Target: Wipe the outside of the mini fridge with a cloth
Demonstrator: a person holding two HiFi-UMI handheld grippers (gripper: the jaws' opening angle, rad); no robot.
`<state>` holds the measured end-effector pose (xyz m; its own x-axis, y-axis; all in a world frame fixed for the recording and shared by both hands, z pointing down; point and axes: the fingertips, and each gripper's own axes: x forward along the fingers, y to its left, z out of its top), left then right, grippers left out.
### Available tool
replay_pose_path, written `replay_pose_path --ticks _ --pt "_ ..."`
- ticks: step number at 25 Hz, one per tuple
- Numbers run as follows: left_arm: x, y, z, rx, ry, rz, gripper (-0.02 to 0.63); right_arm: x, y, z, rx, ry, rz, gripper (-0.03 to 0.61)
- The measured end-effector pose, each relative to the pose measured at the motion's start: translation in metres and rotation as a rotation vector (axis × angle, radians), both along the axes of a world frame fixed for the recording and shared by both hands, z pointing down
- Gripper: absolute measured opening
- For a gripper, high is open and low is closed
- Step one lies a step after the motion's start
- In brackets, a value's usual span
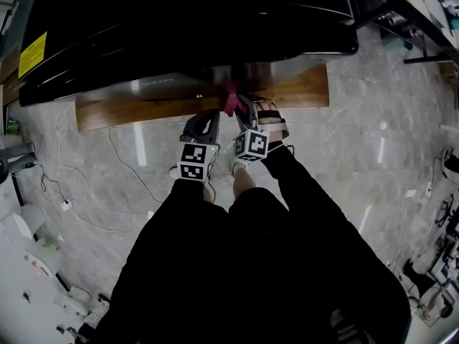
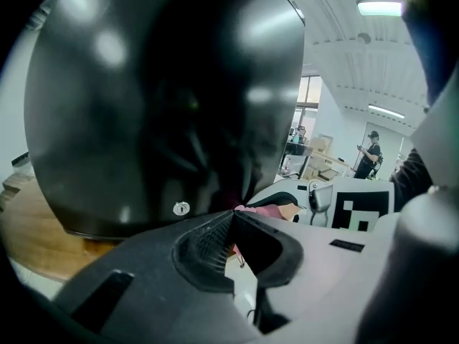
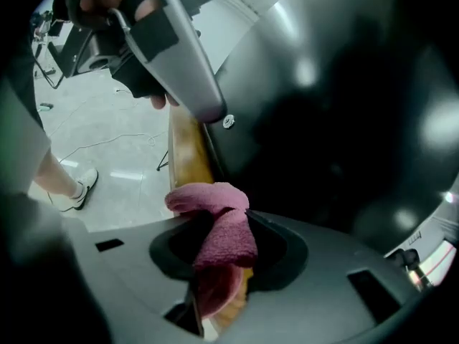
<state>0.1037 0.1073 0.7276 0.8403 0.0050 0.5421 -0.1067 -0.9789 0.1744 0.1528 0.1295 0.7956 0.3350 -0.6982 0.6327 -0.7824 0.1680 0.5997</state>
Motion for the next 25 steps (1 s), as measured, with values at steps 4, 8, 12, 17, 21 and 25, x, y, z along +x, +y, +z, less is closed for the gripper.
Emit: replay_pose_path --ticks 4,8,12,17,21,25 --pt "-0.036 -0.016 -0.026 -0.001 0.043 -0.008 0.006 -0.019 0.001 -0.015 0.006 -0.056 0.019 0.135" --pt "-0.09 -0.031 -0.053 0.021 0.081 0.004 0.006 -0.069 -0.001 -0.035 0.017 -0.134 0.005 0.136" --pt "-0.144 -0.053 -0.083 0.004 0.117 0.006 0.006 -0.13 -0.032 -0.092 0.132 -0.269 0.015 0.132" --pt "-0.208 -0.107 -0.115 -0.007 0.156 -0.032 0.006 -0.204 -0.1 -0.175 0.249 -0.425 0.009 0.133" --pt "-0.28 -0.162 -0.148 0.026 0.238 -0.064 0.006 -0.287 -0.162 -0.216 0.301 -0.535 -0.057 0.13" --pt "-0.347 -0.22 -0.173 0.036 0.297 -0.134 0.006 -0.348 -0.21 -0.253 0.39 -0.635 -0.038 0.13"
